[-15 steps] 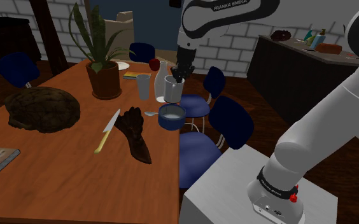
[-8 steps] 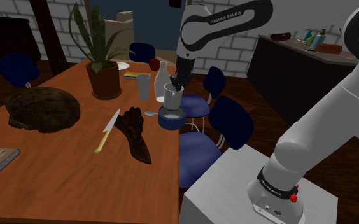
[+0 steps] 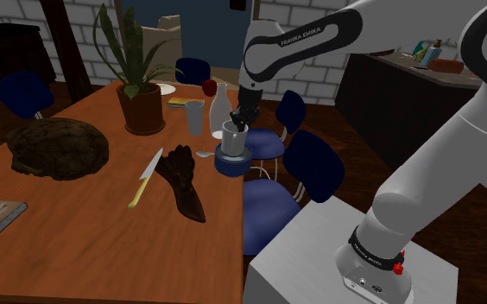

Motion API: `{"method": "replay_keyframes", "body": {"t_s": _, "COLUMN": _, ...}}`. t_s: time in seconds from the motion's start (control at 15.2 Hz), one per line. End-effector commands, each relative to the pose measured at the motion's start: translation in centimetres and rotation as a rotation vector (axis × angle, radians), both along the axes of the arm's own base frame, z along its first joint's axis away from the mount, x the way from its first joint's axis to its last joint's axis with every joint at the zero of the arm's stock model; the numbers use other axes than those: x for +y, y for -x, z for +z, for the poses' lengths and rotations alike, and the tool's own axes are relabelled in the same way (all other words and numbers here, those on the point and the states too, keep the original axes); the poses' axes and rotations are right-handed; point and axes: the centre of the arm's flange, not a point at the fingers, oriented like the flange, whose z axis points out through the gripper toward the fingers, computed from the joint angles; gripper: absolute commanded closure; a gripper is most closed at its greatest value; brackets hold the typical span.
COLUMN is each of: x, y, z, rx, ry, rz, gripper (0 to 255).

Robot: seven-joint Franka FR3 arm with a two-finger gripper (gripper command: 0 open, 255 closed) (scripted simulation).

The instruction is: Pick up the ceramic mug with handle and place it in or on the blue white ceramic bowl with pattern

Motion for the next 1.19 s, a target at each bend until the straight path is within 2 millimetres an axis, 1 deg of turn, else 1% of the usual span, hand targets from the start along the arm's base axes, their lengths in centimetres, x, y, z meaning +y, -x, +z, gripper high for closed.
{"method": "replay_keyframes", "body": {"t_s": 0.0, "x": 0.0, "y": 0.0, "z": -0.1, "rx": -0.001, "ry": 0.000, "rz": 0.000, "gripper": 255}}
{"method": "replay_keyframes", "body": {"t_s": 0.2, "x": 0.0, "y": 0.0, "z": -0.1, "rx": -0.001, "ry": 0.000, "rz": 0.000, "gripper": 255}}
{"method": "replay_keyframes", "body": {"t_s": 0.26, "x": 0.0, "y": 0.0, "z": -0.1, "rx": -0.001, "ry": 0.000, "rz": 0.000, "gripper": 0}}
{"method": "replay_keyframes", "body": {"t_s": 0.59, "x": 0.0, "y": 0.0, "z": -0.1, "rx": -0.001, "ry": 0.000, "rz": 0.000, "gripper": 0}}
{"method": "replay_keyframes", "body": {"t_s": 0.79, "x": -0.3, "y": 0.2, "z": 3.9, "rx": -0.001, "ry": 0.000, "rz": 0.000, "gripper": 0}}
{"method": "replay_keyframes", "body": {"t_s": 0.86, "x": -0.4, "y": 0.3, "z": 4.9, "rx": -0.001, "ry": 0.000, "rz": 0.000, "gripper": 0}}
{"method": "replay_keyframes", "body": {"t_s": 1.12, "x": -0.4, "y": 0.3, "z": 4.9, "rx": -0.001, "ry": 0.000, "rz": 0.000, "gripper": 0}}
